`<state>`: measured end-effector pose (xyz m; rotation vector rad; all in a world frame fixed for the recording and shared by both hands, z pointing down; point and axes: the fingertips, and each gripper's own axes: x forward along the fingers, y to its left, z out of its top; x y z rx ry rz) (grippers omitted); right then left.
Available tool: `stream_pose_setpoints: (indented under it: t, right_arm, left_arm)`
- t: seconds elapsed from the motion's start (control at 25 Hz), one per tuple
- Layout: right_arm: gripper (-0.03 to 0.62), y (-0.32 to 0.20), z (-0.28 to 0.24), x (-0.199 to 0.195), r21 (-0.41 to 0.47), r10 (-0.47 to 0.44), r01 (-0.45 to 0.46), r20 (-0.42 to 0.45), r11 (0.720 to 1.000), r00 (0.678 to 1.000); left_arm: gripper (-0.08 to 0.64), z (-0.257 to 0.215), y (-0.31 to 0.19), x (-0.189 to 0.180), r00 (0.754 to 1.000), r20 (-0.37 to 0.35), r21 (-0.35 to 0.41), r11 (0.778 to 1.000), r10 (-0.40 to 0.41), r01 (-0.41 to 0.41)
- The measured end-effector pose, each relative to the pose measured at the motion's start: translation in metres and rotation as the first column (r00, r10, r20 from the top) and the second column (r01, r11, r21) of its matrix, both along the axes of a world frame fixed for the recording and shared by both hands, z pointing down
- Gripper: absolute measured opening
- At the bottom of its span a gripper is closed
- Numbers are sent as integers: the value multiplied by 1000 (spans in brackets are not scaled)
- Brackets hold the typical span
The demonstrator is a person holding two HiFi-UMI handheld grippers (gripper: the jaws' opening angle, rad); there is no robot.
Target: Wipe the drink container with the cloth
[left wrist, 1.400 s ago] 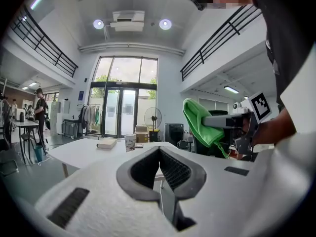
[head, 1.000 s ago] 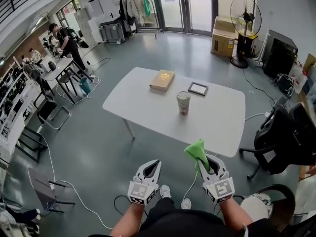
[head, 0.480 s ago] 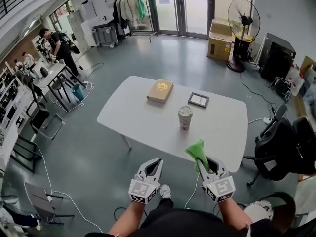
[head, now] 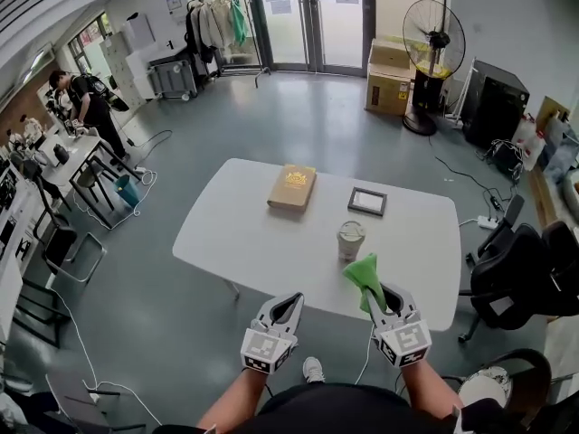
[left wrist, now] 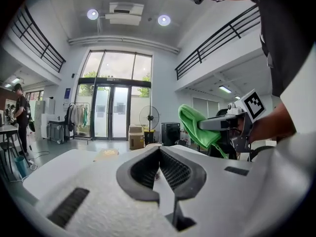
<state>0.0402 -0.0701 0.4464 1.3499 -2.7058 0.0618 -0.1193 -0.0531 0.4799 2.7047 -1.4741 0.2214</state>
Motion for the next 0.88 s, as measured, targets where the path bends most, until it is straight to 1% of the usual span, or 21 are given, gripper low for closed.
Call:
stream_pose_setpoints:
  t: [0.12, 0.32, 0.52, 0.72, 0.88]
  right_arm:
    - [78, -15, -1, -9, -5, 34, -34, 7, 999, 999]
    - [78, -31, 3, 1, -28, 99, -99, 24, 995, 995]
    - [78, -51, 12, 9, -39, 118, -117, 27, 992, 993]
    - [77, -81, 19, 26, -71, 131, -126, 65, 989, 989]
    - [77, -105, 30, 35, -131, 128, -114, 105, 985, 986]
  left_arm:
    - [14, -6, -19, -10, 1000, -3, 13, 1000, 24, -24]
    - [14, -5, -36, -5, 998, -16, 15, 998, 61, -61]
    - [14, 5, -57, 6, 996, -21, -4, 996, 85, -85]
    - [14, 11, -78, 23, 995, -15, -11, 995, 96, -96]
    - [14, 15, -99, 33, 996, 7, -37, 996, 86, -85]
